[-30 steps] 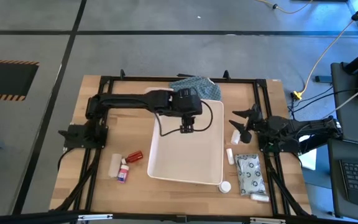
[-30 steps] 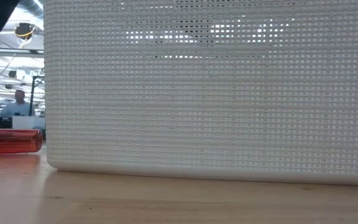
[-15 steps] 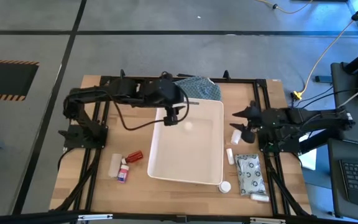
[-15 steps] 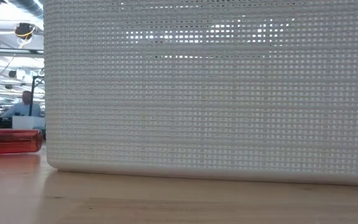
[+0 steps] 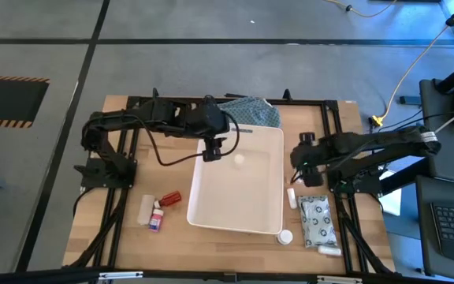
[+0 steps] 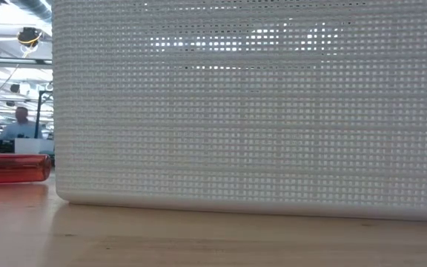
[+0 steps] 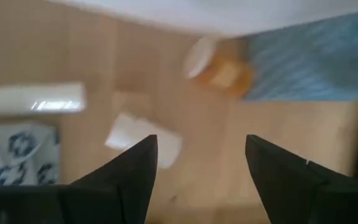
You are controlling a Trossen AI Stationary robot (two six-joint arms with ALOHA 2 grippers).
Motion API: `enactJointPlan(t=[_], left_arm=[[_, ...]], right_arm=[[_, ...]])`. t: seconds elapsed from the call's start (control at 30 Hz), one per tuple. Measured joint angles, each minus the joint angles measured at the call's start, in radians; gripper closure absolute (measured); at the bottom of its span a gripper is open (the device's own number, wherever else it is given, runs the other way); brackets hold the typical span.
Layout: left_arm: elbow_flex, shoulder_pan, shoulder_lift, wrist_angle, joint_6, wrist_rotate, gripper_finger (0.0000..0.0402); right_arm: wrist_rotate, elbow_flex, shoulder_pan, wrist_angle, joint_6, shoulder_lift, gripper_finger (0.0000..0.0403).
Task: Pick & place medical supplies in basket/bin
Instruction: Put the top white pill bottle into the white bin
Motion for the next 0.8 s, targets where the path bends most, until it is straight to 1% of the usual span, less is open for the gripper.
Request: enactJointPlan(t=[0.13,0.23,0.5,0.67,0.8], left_arm=[[0.000,0.000,0.001,-0.022,-0.014,0.000,0.0192],[0.000,0.000,0.001,-0.022,-0.014,-0.001,0.0192],[0.000,0.000,0.000,-0.024,-0.014,-0.053,0.0192],[0.000,0.000,0.000,-0.024,-0.014,-0.053,0.0192],[0.000,0.000,0.000,-0.024,-0.020,-0.052,0.0192]], right_arm=[[-0.084,-0.036,0.026,0.000,0.001,0.079,0.0160],[-0.088,-0.060,0.079,0.000,-0.023,0.114,0.0160],[-0.030,-0.150,0.198,0.048,-0.123,0.152,0.0160],[0.040,-0.205,0.226,0.132,-0.164,0.153,0.0160],[0.043,-0.224,0.228,0.159,-0.261,0.153,0.0160]])
